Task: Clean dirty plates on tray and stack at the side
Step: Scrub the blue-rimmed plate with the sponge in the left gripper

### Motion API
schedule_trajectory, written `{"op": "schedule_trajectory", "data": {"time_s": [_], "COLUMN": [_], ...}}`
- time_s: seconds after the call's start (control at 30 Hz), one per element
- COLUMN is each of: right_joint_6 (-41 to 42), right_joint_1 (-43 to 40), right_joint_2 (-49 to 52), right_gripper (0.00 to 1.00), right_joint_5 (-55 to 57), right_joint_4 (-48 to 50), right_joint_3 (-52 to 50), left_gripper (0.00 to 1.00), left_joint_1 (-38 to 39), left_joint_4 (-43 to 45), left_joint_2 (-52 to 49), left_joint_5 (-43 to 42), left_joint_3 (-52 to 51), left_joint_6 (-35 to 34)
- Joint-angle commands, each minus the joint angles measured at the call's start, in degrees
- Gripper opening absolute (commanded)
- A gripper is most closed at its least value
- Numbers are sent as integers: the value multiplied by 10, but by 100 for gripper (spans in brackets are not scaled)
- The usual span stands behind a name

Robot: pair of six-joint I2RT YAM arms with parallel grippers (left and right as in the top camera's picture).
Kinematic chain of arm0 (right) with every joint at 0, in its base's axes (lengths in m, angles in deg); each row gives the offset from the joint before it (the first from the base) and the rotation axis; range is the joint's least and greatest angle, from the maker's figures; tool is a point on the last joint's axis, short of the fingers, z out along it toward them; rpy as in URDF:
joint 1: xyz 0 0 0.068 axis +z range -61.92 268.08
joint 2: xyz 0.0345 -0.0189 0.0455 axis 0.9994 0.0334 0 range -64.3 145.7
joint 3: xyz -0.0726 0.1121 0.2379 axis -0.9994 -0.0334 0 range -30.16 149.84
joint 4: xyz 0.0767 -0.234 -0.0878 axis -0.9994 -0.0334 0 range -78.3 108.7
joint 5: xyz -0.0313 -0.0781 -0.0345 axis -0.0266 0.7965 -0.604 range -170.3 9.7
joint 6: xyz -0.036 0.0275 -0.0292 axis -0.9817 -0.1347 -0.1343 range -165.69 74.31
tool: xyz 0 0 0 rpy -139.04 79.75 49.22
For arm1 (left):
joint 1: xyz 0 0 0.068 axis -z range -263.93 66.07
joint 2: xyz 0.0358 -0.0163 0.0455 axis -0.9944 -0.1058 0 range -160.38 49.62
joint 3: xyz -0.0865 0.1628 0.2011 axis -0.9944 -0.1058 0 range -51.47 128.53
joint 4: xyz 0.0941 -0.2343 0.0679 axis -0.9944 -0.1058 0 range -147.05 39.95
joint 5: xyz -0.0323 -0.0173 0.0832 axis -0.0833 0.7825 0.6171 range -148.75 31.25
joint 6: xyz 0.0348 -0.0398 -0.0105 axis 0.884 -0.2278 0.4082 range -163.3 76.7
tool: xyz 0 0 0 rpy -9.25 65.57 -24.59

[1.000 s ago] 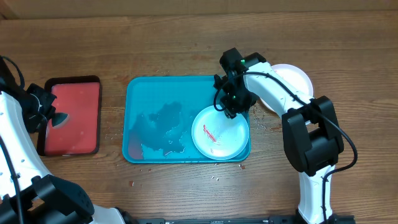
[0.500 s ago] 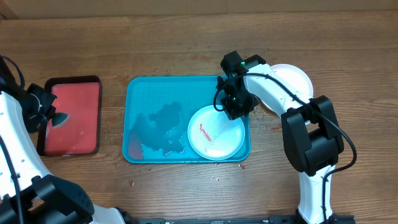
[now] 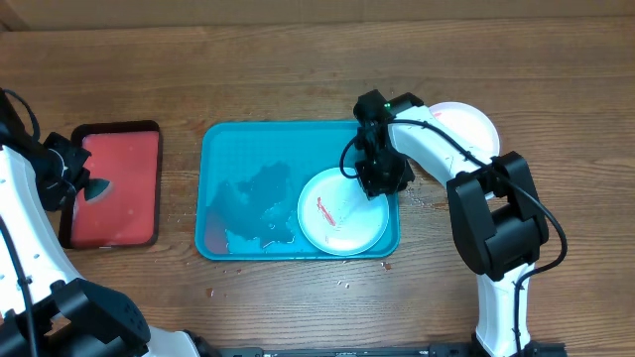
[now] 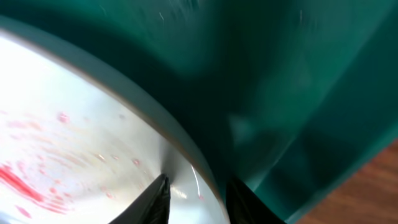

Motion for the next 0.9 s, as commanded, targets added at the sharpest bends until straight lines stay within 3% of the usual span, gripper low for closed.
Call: {"op": "schedule_trajectory", "data": {"time_s": [0.0, 0.13, 0.3, 0.5, 0.87], "right_joint_6": [17, 28, 120, 181, 188], "right_joint_1": [-3, -3, 1, 21, 64], "right_joint_2": [-2, -2, -2, -2, -2], "right_gripper": [27, 16, 6, 7, 5], "right_joint_5": [-21, -73, -83, -82, -82], "right_joint_4": [10, 29, 50, 83, 154], "right_joint_3": [-14, -14, -14, -14, -14], "left_gripper": [4, 4, 4, 4, 4], "left_joint_1": [5, 12, 68, 189, 416], "left_joint_4": [7, 9, 11, 10, 24], "left_joint_2": [1, 1, 1, -6, -92], "left_joint_5": [-32, -80, -163, -164, -161], "left_joint_3": [4, 4, 4, 4, 4], "left_joint_6": [6, 31, 105, 133, 158]}}
